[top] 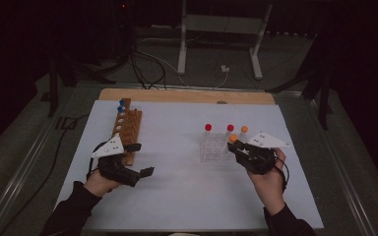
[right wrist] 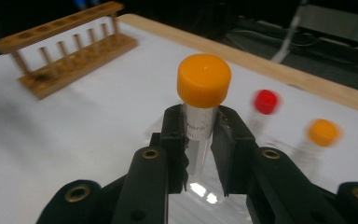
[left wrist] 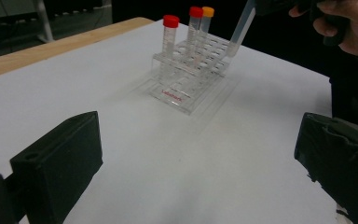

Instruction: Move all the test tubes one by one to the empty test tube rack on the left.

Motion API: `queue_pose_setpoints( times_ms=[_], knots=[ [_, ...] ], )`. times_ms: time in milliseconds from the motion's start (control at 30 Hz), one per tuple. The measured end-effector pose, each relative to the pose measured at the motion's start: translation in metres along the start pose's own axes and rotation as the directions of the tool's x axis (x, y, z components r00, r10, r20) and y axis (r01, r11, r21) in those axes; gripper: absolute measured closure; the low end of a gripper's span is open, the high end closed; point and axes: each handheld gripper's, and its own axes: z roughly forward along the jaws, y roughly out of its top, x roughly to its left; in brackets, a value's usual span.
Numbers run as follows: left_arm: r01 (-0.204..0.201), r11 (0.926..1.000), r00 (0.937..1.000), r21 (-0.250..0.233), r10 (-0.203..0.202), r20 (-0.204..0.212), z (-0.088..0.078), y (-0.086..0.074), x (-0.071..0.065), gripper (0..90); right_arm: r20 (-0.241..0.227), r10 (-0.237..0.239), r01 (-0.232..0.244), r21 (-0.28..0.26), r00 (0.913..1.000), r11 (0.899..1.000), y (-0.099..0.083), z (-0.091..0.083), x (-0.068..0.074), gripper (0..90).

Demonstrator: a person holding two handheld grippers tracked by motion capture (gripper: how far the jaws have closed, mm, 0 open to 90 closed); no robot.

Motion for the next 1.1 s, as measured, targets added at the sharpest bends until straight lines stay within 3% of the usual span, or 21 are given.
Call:
queue_pose_setpoints(
  times_ms=[233,433,733,1100],
  knots=[
    [-0.015,0.9999,0.9993,-0.001,0.015,0.033,0.004,0.004,-0.005,1.8,-0.08,-0.034,0.036,0.028,0.9962,0.999,-0.002,0.018,0.023,74.4],
    [-0.039,0.9993,0.9965,-0.003,0.039,0.075,0.011,0.01,-0.013,2.0,-0.147,-0.066,0.073,0.041,0.9869,0.996,-0.004,0.031,0.04,74.4],
    [-0.053,0.9986,0.9909,-0.006,0.053,0.124,0.025,0.016,-0.022,4.5,-0.202,-0.1,0.114,0.057,0.9742,0.992,-0.007,0.042,0.059,74.4],
    [-0.075,0.9971,0.9836,-0.013,0.076,0.163,0.049,0.028,-0.03,8.9,-0.236,-0.117,0.136,0.066,0.9648,0.989,-0.01,0.046,0.07,74.4]
  ],
)
